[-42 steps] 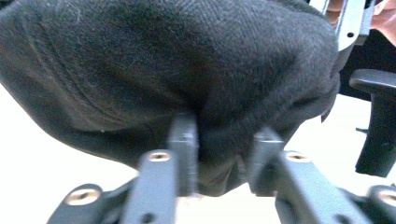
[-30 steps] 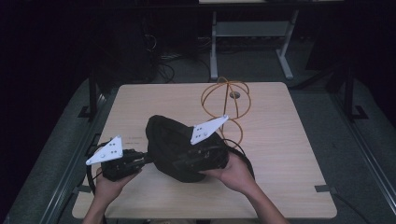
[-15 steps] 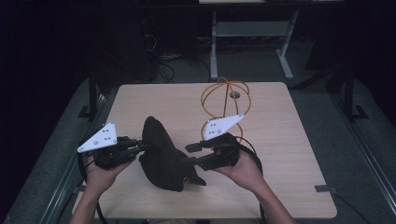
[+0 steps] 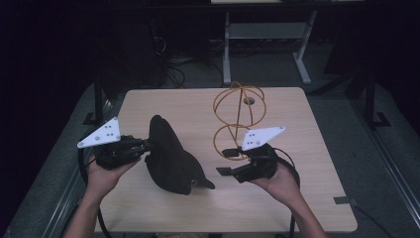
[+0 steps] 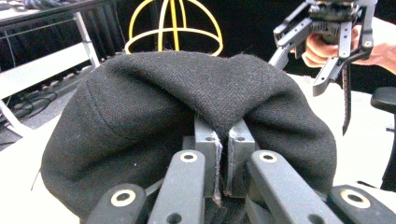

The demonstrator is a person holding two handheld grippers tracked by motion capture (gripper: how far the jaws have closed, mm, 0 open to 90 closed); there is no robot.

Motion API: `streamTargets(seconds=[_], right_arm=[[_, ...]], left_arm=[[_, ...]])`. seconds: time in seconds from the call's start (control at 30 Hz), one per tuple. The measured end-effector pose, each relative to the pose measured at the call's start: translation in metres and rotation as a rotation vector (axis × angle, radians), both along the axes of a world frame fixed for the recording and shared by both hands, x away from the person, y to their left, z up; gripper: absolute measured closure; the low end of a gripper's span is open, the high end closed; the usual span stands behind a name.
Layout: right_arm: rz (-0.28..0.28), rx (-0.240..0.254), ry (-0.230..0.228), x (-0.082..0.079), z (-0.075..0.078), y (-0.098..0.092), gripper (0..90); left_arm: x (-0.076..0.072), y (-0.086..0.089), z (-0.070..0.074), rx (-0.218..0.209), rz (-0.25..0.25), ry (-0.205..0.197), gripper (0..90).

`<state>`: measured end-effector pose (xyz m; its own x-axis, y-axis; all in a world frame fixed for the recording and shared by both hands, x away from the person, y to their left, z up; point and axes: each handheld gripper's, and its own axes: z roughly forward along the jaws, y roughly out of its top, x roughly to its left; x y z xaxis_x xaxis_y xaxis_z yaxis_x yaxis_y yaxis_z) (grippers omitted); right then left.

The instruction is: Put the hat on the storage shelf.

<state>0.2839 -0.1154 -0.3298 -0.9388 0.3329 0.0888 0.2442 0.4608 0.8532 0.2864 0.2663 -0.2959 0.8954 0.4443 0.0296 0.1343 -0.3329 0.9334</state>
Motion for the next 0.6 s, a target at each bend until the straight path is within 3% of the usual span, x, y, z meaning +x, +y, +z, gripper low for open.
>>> streamTargets(seconds=[0.23,0.6], right_arm=[[-0.056,-0.005,0.004,0.000,-0.013,-0.028,37.5],[-0.172,-0.008,0.031,-0.002,-0.037,-0.076,34.8]], left_arm=[[0.008,0.002,0.007,-0.015,0.007,0.007,86.2],[0.023,-0.002,0.023,-0.003,0.002,0.011,86.2]])
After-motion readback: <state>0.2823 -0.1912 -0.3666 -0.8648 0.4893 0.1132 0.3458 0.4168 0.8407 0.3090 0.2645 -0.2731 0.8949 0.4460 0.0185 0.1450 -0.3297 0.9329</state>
